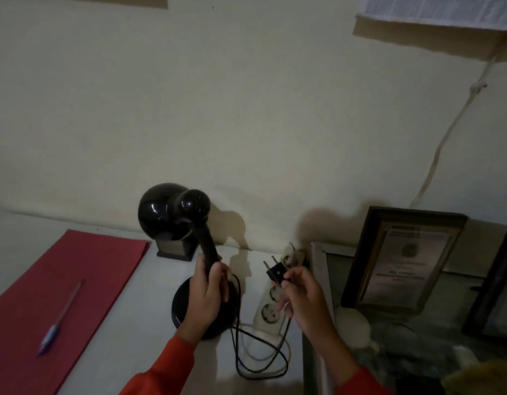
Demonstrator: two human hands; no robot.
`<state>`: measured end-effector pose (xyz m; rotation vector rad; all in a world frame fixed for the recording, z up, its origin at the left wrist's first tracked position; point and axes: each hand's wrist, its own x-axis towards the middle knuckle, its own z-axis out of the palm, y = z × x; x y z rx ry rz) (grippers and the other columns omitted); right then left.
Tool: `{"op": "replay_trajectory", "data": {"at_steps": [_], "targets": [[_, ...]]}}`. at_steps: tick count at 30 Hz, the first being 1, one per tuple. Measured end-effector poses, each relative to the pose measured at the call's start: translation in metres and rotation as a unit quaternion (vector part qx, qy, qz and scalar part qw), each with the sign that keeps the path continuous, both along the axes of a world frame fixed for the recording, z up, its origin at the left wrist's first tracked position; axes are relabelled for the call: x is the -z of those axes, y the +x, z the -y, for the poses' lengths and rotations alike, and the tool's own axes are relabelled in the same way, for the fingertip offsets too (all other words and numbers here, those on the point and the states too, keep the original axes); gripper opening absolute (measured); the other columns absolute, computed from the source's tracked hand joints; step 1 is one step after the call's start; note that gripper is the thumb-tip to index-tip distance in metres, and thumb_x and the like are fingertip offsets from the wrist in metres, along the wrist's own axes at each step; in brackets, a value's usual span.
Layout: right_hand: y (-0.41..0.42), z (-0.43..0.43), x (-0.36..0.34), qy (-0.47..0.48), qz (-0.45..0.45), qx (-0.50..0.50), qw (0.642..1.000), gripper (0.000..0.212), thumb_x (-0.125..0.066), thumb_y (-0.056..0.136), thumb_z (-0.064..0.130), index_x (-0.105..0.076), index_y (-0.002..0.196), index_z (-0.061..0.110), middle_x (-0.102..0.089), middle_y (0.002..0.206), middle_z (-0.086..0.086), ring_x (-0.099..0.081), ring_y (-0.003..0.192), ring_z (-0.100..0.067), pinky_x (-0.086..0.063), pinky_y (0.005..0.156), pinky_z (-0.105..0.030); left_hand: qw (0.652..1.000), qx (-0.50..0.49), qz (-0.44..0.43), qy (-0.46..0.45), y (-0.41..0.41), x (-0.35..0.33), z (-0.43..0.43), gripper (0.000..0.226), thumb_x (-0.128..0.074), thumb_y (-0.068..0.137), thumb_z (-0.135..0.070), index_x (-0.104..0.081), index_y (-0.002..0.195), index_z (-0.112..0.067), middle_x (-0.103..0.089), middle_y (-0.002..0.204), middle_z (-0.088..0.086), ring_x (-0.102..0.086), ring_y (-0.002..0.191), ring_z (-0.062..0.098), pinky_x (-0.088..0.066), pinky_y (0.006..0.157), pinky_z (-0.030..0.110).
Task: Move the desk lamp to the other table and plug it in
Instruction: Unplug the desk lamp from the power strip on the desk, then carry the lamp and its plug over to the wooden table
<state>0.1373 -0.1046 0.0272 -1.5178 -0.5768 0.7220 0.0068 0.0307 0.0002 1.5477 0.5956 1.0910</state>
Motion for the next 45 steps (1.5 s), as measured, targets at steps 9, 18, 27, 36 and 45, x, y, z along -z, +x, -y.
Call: {"op": "replay_trajectory", "data": {"at_steps": [9, 18, 27, 36, 45], "targets": [[-0.025, 0.003, -0.02, 0.043, -0.046, -0.005, 0.998, 0.013, -0.045, 0.091, -0.001, -0.05, 0.087, 0.011, -0.069, 0.091, -0.02, -0.052, 0.042, -0.011, -0.035, 0.037, -0.021, 0.999, -0.023, -0.026, 0.003, -0.049, -0.01, 0.01, 0.031, -0.03, 0.096, -0.033, -0.052, 0.114, -0.021, -0.053, 0.063, -0.002, -0.053, 0.059, 0.02, -0.047, 0.061, 0.034], [-0.048, 0.007, -0.032, 0.04, -0.034, 0.01, 0.999, 0.015, -0.05, 0.089, 0.002, -0.054, 0.084, 0.016, -0.074, 0.089, -0.011, -0.054, 0.044, -0.012, -0.037, 0.041, -0.022, 0.994, -0.096, -0.044, -0.028, -0.082, -0.02, 0.013, 0.016, -0.06, 0.079, -0.042, -0.059, 0.083, -0.027, -0.049, 0.05, -0.006, -0.045, 0.044, 0.009, -0.041, 0.044, 0.026], [-0.07, 0.021, -0.058, 0.078, -0.071, 0.048, 0.993, 0.012, -0.047, 0.091, 0.004, -0.052, 0.091, 0.015, -0.074, 0.087, -0.008, -0.051, 0.045, -0.012, -0.038, 0.037, -0.017, 0.997, 0.023, 0.006, -0.079, -0.116, -0.051, 0.013, 0.019, -0.051, 0.091, -0.031, -0.052, 0.082, -0.014, -0.054, 0.05, 0.0, -0.042, 0.031, 0.015, -0.036, 0.033, 0.021], [-0.082, 0.087, -0.11, 0.162, -0.096, 0.073, 0.979, 0.025, -0.043, 0.092, 0.006, -0.062, 0.104, 0.018, -0.073, 0.078, -0.005, -0.05, 0.043, -0.009, -0.033, 0.034, -0.016, 0.984, 0.133, 0.054, -0.105, -0.136, -0.108, 0.046, 0.033, -0.05, 0.087, -0.043, -0.044, 0.065, -0.02, -0.038, 0.043, -0.008, -0.029, 0.027, 0.008, -0.027, 0.032, 0.015], [-0.113, 0.208, -0.153, 0.232, -0.065, 0.121, 0.963, 0.025, -0.041, 0.093, 0.009, -0.061, 0.1, 0.023, -0.072, 0.084, -0.006, -0.049, 0.045, -0.01, -0.034, 0.037, -0.019, 0.968, 0.244, 0.029, -0.057, -0.134, -0.147, 0.128, 0.041, -0.048, 0.089, -0.044, -0.04, 0.056, -0.022, -0.035, 0.041, -0.005, -0.027, 0.026, 0.009, -0.027, 0.033, 0.015]]}}
